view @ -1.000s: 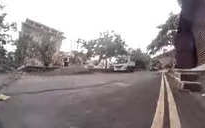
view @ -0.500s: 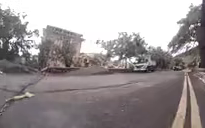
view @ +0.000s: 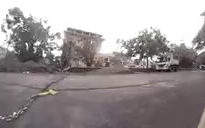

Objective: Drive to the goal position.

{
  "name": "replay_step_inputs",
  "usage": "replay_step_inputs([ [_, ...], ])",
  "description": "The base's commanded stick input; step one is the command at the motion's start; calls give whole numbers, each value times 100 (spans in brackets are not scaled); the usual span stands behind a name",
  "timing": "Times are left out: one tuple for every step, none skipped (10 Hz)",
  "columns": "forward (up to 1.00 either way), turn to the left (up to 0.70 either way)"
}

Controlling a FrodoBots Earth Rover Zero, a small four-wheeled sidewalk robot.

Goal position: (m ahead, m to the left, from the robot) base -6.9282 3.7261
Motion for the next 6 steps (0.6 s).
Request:
replay_step_inputs([
  [0,-45],
  [0,-45],
  [0,-45],
  [0,-45],
  [0,-45],
  [0,-45],
])
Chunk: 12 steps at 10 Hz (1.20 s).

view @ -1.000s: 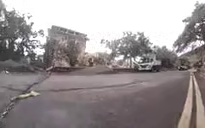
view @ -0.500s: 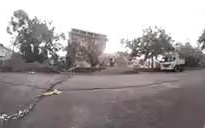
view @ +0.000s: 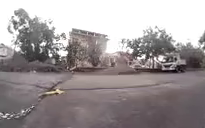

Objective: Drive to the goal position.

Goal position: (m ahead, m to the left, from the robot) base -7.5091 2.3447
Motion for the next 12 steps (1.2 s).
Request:
replay_step_inputs([
  [0,-45],
  [0,-45],
  [0,-45],
  [0,-45],
  [0,-44],
  [0,-5],
  [0,34],
  [0,45],
  [0,45],
  [0,45],
  [0,45],
  [0,45],
])
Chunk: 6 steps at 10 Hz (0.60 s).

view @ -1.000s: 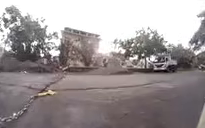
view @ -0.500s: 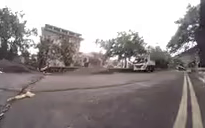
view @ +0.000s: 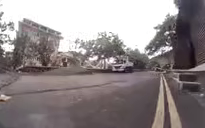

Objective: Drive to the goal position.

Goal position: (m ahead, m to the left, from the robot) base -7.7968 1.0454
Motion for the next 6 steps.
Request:
replay_step_inputs([
  [0,45],
  [0,45],
  [0,45],
  [0,45],
  [0,45],
  [0,45],
])
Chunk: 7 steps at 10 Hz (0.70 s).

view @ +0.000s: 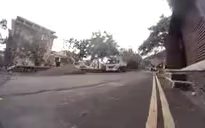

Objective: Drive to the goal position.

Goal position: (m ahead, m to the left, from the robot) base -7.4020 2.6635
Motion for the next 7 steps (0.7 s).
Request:
replay_step_inputs([
  [0,45],
  [0,45],
  [0,45],
  [0,45],
  [0,45],
  [0,45],
  [0,45],
])
